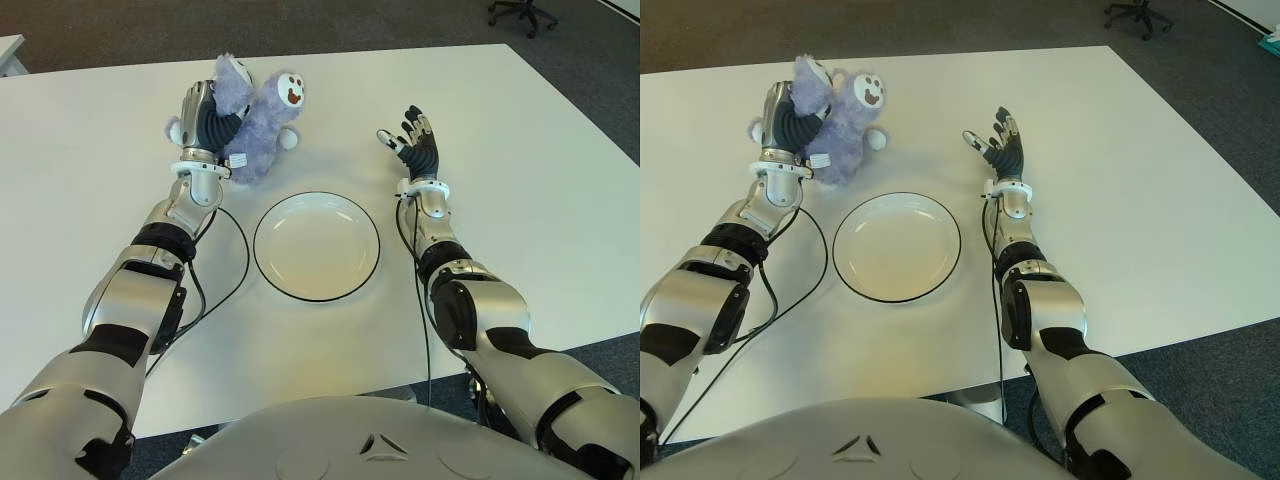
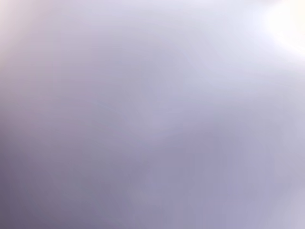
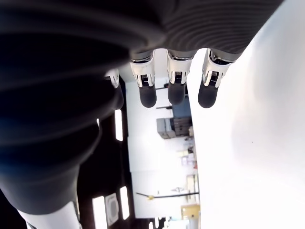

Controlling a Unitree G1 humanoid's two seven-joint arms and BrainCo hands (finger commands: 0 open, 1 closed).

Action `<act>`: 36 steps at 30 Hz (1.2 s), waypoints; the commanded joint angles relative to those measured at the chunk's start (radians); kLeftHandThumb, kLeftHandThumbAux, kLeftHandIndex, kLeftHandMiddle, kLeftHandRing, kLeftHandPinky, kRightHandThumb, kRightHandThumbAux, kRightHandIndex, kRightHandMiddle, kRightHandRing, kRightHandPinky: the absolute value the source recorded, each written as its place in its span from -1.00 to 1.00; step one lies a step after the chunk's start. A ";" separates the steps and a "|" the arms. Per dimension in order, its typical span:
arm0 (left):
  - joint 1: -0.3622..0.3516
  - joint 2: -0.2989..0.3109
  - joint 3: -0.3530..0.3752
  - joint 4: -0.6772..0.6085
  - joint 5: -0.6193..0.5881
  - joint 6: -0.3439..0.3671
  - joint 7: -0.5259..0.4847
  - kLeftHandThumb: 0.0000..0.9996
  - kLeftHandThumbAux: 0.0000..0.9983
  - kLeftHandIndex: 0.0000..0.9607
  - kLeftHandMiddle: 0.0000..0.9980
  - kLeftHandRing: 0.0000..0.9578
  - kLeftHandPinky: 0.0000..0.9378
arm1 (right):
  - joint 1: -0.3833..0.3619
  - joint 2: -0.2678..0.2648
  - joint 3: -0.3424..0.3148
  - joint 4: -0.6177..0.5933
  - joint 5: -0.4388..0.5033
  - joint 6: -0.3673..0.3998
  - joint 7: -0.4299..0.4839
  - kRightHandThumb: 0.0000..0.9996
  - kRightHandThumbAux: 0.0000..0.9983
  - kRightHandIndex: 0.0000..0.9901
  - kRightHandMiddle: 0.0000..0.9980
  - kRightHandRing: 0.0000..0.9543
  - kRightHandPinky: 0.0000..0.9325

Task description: Put the doll into the plate.

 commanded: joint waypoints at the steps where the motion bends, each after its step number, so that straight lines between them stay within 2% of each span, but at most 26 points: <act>1: 0.002 -0.009 0.010 0.001 -0.014 0.019 -0.013 0.91 0.19 0.75 0.79 0.88 0.89 | 0.102 0.014 -0.005 0.062 -0.001 0.041 -0.011 -0.85 0.58 -0.84 -0.92 -0.92 -0.82; 15: -0.029 0.002 0.013 -0.024 -0.012 0.086 -0.003 0.91 0.22 0.73 0.76 0.86 0.88 | 0.100 0.012 -0.004 0.065 -0.002 0.046 -0.010 -0.82 0.58 -0.83 -0.92 -0.92 -0.82; 24: -0.052 0.037 -0.003 -0.072 0.030 0.113 0.019 0.84 0.23 0.67 0.73 0.83 0.87 | 0.100 0.012 -0.001 0.066 -0.005 0.048 -0.008 -0.81 0.60 -0.83 -0.92 -0.92 -0.81; 36: -0.025 0.050 0.023 -0.200 0.000 0.172 -0.069 0.87 0.24 0.70 0.74 0.84 0.88 | 0.100 0.013 0.003 0.067 -0.010 0.048 -0.016 -0.81 0.59 -0.82 -0.91 -0.91 -0.81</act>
